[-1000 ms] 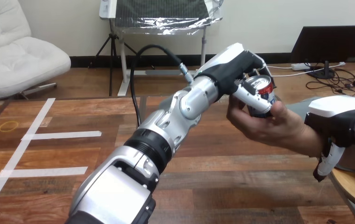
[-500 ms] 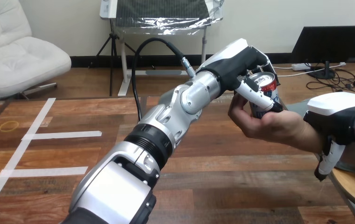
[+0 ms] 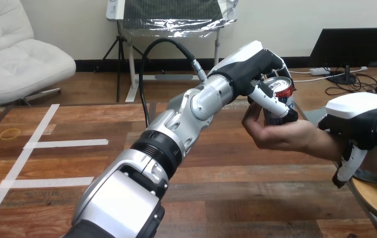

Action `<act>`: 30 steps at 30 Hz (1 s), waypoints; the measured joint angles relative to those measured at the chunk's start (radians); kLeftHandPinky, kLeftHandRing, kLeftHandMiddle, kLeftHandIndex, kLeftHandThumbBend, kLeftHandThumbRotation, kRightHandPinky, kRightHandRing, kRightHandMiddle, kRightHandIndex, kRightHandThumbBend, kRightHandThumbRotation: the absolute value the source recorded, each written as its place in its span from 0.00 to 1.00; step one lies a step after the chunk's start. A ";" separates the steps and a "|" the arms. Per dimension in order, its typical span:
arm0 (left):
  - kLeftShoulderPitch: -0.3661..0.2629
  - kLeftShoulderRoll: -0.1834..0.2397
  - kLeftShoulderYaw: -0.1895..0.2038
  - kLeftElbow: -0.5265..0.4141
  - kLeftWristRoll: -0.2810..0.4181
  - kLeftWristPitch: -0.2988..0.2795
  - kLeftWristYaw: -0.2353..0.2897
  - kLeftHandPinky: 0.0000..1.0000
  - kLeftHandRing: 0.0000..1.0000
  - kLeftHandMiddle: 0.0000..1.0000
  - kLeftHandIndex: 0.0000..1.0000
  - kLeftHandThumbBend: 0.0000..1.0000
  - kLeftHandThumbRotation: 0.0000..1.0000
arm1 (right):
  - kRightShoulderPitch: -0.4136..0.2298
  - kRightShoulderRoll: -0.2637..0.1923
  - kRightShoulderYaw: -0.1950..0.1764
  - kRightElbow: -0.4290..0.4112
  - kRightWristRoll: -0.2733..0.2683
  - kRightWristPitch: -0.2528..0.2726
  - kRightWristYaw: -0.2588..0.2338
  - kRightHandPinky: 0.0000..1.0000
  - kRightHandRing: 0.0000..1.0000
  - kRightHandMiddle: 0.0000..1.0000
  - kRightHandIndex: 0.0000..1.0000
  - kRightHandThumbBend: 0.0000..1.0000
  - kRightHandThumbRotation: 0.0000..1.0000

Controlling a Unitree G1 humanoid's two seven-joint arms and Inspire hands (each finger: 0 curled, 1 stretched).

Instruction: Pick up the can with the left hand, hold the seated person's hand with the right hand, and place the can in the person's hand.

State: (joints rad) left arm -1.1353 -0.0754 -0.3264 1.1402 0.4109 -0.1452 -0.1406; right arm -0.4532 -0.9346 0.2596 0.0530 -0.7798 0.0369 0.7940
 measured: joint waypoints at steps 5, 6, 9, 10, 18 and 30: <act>0.000 0.004 -0.005 0.000 0.001 0.000 0.000 0.39 0.45 0.53 0.53 0.71 0.00 | -0.007 0.000 0.000 0.000 0.003 0.004 0.004 0.78 0.90 0.91 0.90 0.77 0.19; 0.000 0.005 -0.007 0.000 0.002 0.000 0.000 0.39 0.45 0.53 0.54 0.71 0.00 | -0.008 0.000 0.000 -0.001 0.004 0.005 0.006 0.79 0.90 0.91 0.90 0.77 0.19; 0.000 0.008 -0.010 0.000 0.004 0.000 0.000 0.39 0.46 0.53 0.55 0.70 0.00 | -0.011 0.000 0.000 -0.002 0.012 0.011 0.012 0.83 0.93 0.93 0.92 0.77 0.19; 0.000 0.009 -0.011 0.000 0.004 0.000 -0.001 0.39 0.46 0.53 0.55 0.70 0.00 | -0.011 0.000 0.000 -0.002 0.014 0.014 0.014 0.83 0.94 0.94 0.92 0.78 0.19; 0.000 0.018 -0.013 0.000 0.006 0.000 -0.005 0.41 0.48 0.54 0.55 0.70 0.00 | -0.013 0.000 0.000 -0.002 0.021 0.023 0.025 0.89 0.97 0.97 0.94 0.78 0.20; 0.000 0.026 -0.013 0.000 0.006 0.000 -0.006 0.43 0.49 0.55 0.55 0.71 0.00 | -0.013 -0.001 0.000 -0.002 0.032 0.030 0.026 0.91 0.98 0.98 0.95 0.79 0.21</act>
State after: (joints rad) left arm -1.1352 -0.0494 -0.3396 1.1404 0.4164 -0.1452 -0.1470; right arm -0.4659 -0.9354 0.2594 0.0510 -0.7476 0.0669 0.8197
